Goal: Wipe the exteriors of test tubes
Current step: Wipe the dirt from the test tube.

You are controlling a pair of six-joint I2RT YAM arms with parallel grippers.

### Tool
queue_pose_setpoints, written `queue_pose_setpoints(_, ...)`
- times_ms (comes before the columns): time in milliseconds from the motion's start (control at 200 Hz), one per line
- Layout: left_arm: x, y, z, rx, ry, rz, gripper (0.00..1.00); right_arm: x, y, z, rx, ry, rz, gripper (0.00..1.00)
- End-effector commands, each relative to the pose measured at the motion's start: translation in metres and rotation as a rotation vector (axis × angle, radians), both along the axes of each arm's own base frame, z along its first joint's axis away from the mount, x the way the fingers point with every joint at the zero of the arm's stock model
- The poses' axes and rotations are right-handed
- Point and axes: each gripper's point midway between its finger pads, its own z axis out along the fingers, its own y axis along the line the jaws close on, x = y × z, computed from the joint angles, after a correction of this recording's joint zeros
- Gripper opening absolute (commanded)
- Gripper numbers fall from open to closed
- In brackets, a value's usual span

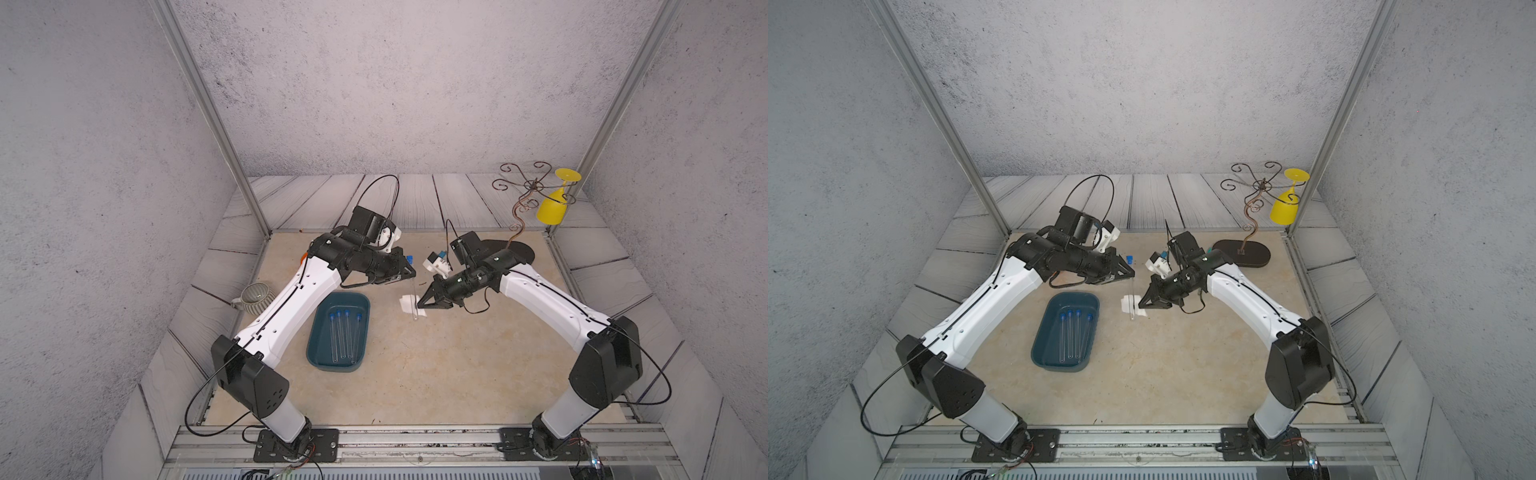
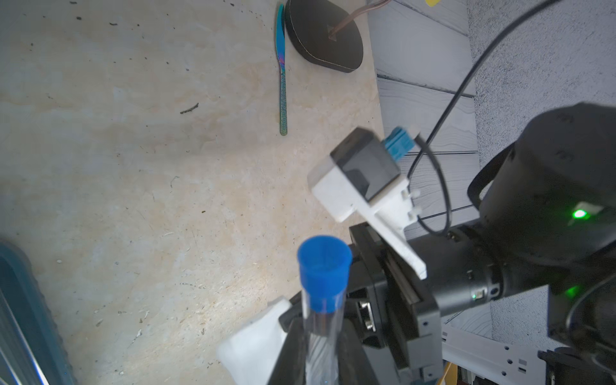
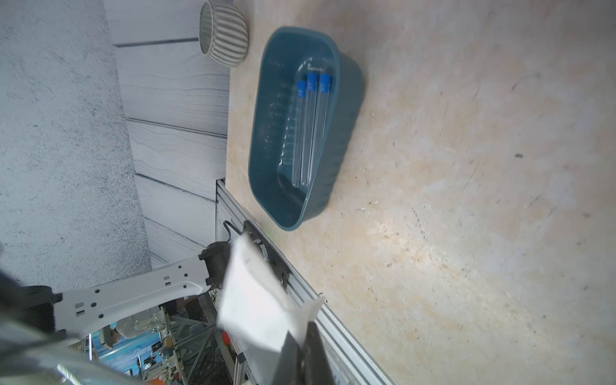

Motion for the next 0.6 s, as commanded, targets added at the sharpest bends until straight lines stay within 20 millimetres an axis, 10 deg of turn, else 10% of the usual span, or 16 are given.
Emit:
queue_pose_setpoints(0, 0.01, -0.005, 0.002, -0.006, -0.022, 0.006, 0.15, -0.018, 0.006, 0.028, 0.075, -0.049, 0.003, 0.04)
queue_pose_setpoints(596, -0.01, 0.02, -0.018, 0.105, -0.019, 0.001, 0.15, 0.013, -0.001, 0.074, 0.079, -0.169, -0.004, 0.05)
